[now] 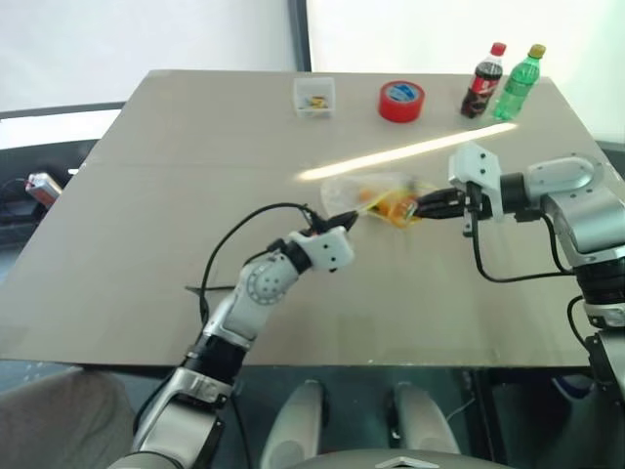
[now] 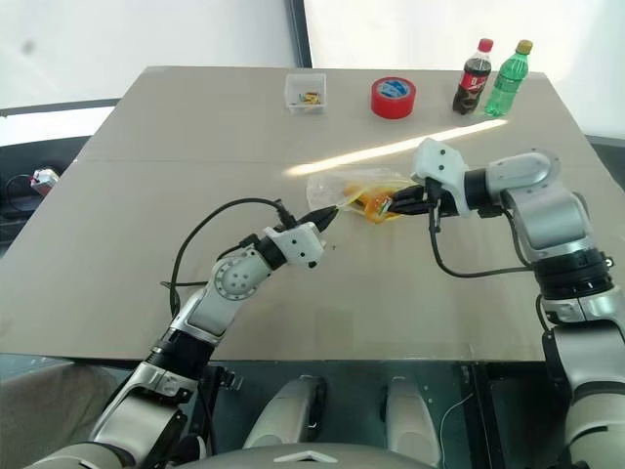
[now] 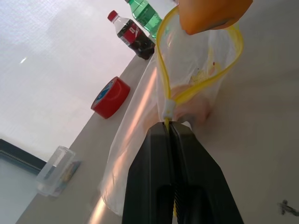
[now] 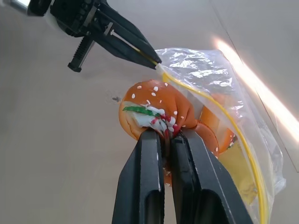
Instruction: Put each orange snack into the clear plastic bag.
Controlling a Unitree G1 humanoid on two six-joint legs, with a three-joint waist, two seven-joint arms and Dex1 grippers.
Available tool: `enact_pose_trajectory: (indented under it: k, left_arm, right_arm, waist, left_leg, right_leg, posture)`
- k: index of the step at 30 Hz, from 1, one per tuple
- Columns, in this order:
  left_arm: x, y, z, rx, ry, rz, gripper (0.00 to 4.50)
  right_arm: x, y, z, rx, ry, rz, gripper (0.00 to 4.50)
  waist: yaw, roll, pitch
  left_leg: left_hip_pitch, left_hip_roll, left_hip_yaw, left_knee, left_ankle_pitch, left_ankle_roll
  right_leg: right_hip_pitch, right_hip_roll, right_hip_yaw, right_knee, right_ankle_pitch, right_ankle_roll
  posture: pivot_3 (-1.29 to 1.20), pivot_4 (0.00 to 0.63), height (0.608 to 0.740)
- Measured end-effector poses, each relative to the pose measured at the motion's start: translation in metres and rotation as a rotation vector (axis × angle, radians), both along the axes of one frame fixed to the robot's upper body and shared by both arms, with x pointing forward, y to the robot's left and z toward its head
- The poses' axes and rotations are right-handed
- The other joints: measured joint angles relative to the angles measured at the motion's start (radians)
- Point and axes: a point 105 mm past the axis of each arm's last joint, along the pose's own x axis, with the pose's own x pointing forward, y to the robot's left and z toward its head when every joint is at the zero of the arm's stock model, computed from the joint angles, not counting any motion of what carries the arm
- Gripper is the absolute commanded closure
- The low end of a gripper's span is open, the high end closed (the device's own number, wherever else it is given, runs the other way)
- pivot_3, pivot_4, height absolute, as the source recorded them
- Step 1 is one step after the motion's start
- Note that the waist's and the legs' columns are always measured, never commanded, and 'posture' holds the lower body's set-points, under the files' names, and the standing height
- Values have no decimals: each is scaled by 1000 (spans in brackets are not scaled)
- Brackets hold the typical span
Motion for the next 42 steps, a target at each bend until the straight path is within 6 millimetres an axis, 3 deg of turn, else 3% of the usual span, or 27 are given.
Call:
enact_pose_trajectory:
  k: [9, 15, 19, 20, 25, 28, 35, 39, 42]
  left_arm:
    - [0, 0, 1, -1, -3, -1, 4500]
    - [0, -3, 2, -7, -3, -6, 4500]
    - [-1, -5, 2, -12, -1, -12, 4500]
    - [-1, -6, 2, -13, -1, -13, 4500]
    - [-1, -6, 2, -16, -1, -14, 4500]
    - [-1, -8, 3, -19, -4, -17, 4500]
    - [0, -7, 3, -16, -6, -15, 4500]
    - [0, -6, 3, -14, -6, -14, 4500]
    - [0, -6, 3, -14, -7, -11, 4500]
  right_arm:
    - [23, -7, -23, -53, -9, -110, 4453]
    - [44, 11, -29, -69, -68, -188, 4453]
    - [62, 7, -32, -116, -130, -296, 4453]
    - [67, 4, -30, -123, -154, -320, 3661]
    - [70, 4, -27, -104, -159, -338, 1307]
    - [65, 5, -26, -75, -118, -310, 1307]
    - [26, -3, -2, 38, 47, -160, 1307]
    - [19, -35, 1, -44, 43, -187, 1307]
    - [28, -68, -14, -214, -25, -270, 1307]
  waist:
    - [-1, 0, 0]
    - [-3, 0, 0]
    - [0, 0, 0]
    - [0, 0, 0]
    - [-2, 0, 0]
    - [-3, 0, 0]
    - [1, 1, 0]
    - [1, 1, 0]
    - [-3, 1, 0]
  left_leg:
    - [0, 0, 0, 0, 0, 0]
    - [1, 0, 0, 0, 0, 0]
    - [0, -1, 0, 0, 0, 0]
    - [0, -1, 0, 0, 0, 0]
    - [0, -1, 0, -1, 0, 0]
    - [0, -1, 0, -1, 0, 0]
    - [0, -1, -1, -1, 0, 0]
    - [0, -1, 0, -1, 0, 0]
    - [0, 0, 1, -1, 0, 0]
  right_leg:
    - [0, 0, 0, 0, 0, 0]
    - [0, 1, -1, 0, 0, 0]
    - [0, 0, -1, 0, 0, 0]
    - [0, 0, 0, 0, 0, 0]
    - [0, 0, 0, 0, 0, 0]
    - [0, 0, 0, 0, 0, 0]
    - [0, 0, -1, -1, 0, 0]
    - [0, 0, -1, 0, 0, 0]
    - [0, 0, -1, 0, 0, 0]
  posture:
    - [0, 150, 740]
    - [0, 150, 740]
    - [0, 150, 740]
    - [0, 150, 740]
    - [0, 150, 740]
    - [0, 150, 740]
    - [0, 150, 740]
    - [0, 150, 740]
    - [0, 150, 740]
